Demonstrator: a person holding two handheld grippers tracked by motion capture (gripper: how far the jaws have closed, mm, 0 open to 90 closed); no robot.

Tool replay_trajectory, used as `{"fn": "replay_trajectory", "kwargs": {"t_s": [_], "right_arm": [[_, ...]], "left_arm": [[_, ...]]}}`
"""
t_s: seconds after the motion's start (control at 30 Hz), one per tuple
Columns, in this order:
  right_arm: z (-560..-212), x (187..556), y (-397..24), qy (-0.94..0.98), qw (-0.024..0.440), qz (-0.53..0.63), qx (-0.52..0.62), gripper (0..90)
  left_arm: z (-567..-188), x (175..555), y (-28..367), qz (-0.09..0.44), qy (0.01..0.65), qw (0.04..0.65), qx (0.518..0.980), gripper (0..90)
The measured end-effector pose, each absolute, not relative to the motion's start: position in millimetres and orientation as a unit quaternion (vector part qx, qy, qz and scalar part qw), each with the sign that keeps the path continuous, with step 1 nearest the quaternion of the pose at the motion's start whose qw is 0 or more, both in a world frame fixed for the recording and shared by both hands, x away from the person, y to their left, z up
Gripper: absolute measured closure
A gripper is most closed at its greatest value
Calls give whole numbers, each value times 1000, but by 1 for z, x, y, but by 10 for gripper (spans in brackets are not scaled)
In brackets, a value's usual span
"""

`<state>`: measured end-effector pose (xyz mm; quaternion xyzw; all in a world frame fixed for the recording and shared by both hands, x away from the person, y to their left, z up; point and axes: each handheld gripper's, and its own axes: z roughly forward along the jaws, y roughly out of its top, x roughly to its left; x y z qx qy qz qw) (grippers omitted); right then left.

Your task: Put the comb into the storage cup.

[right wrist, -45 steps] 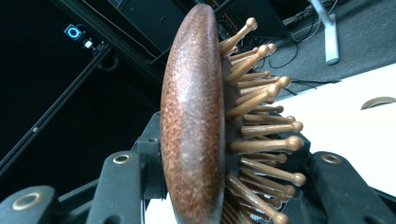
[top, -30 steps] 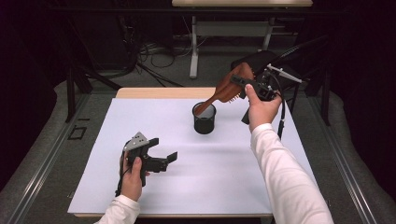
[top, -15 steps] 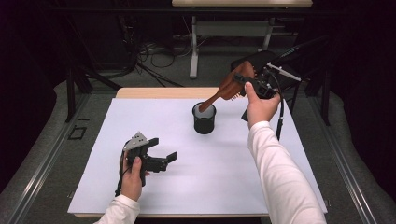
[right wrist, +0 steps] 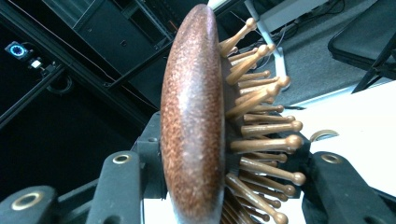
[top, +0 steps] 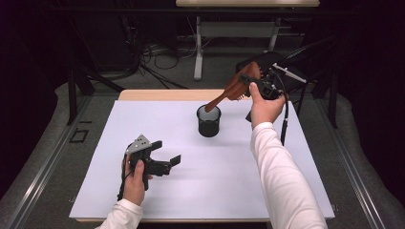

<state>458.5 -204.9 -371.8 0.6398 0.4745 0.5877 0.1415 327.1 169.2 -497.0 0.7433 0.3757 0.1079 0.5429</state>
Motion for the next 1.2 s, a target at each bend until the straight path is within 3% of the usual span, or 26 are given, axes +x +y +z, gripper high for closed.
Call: {"fn": "replay_trajectory", "kwargs": {"t_s": [1.2], "right_arm": [[-378,464,-199,466,160,580,648,488]], "left_arm": [[-498,328,170,101,380,546,740,3]]}}
